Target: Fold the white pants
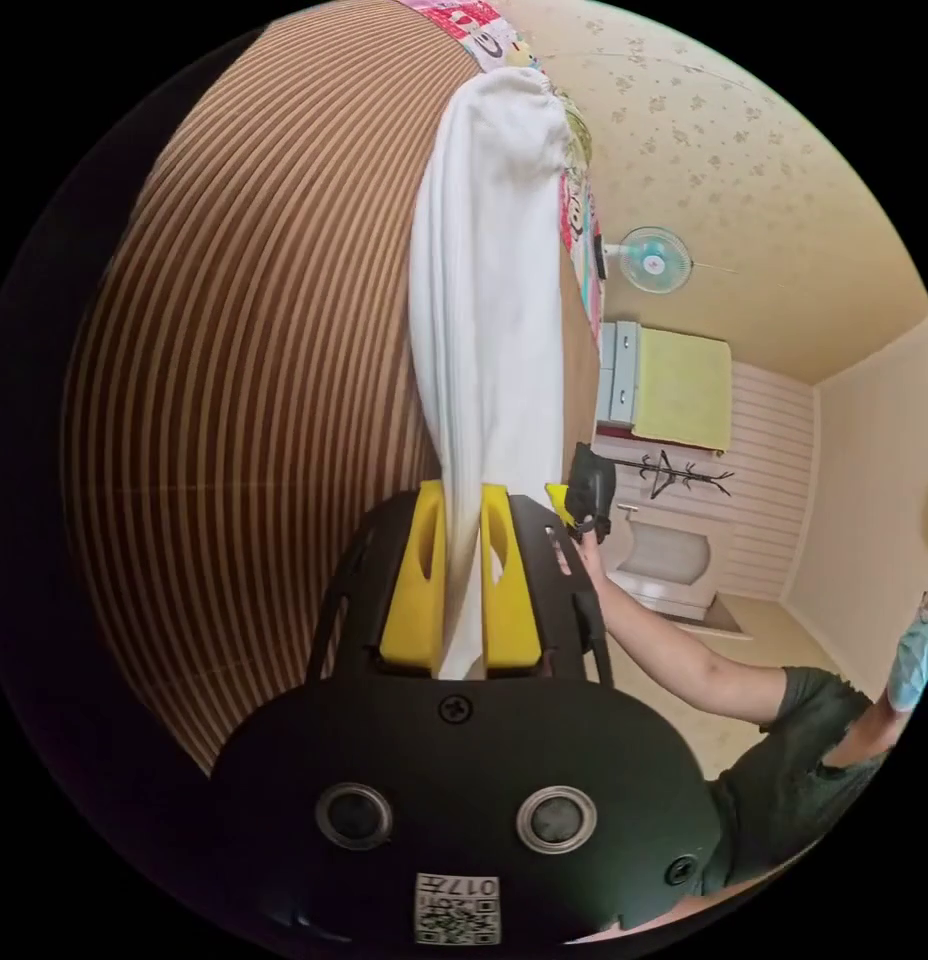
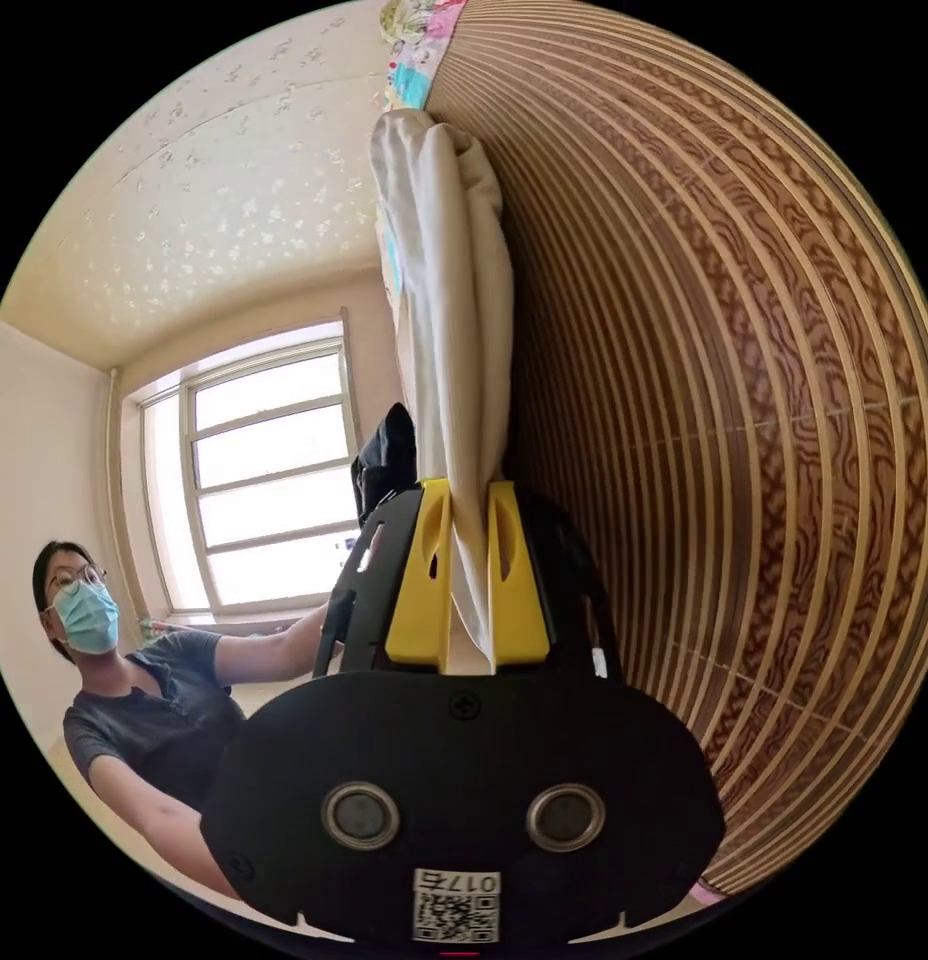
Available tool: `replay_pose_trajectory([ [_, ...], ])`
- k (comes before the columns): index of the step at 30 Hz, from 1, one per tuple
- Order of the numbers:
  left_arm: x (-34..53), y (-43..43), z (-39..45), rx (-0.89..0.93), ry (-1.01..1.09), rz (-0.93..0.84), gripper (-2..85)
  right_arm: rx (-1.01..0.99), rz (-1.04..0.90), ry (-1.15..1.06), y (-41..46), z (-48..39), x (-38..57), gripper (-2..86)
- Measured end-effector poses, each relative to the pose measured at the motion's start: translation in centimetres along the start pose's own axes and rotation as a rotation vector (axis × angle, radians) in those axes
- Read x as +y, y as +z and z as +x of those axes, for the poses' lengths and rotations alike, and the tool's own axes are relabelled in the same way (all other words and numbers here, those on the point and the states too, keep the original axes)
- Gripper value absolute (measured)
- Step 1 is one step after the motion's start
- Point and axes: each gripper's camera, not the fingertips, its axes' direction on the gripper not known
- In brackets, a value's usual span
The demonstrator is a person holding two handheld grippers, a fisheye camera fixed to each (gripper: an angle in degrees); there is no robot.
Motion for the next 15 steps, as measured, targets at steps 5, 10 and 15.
replay_pose_trajectory([
  [5, 6.1, -2.4, 5.1, 0.232, 0.130, -0.015, 5.6, -0.102, 0.003, -0.146, -2.0, -6.1, 6.9, 2.5],
  [10, 14.1, -5.3, 11.4, 0.363, 0.264, -0.040, 10.5, -0.061, -0.042, -0.288, -3.0, -15.0, 16.2, 1.2],
  [15, 20.0, -8.7, 19.3, 0.328, 0.364, -0.054, 7.7, -0.122, 0.050, -0.460, -4.6, -25.3, 25.3, 0.9],
])
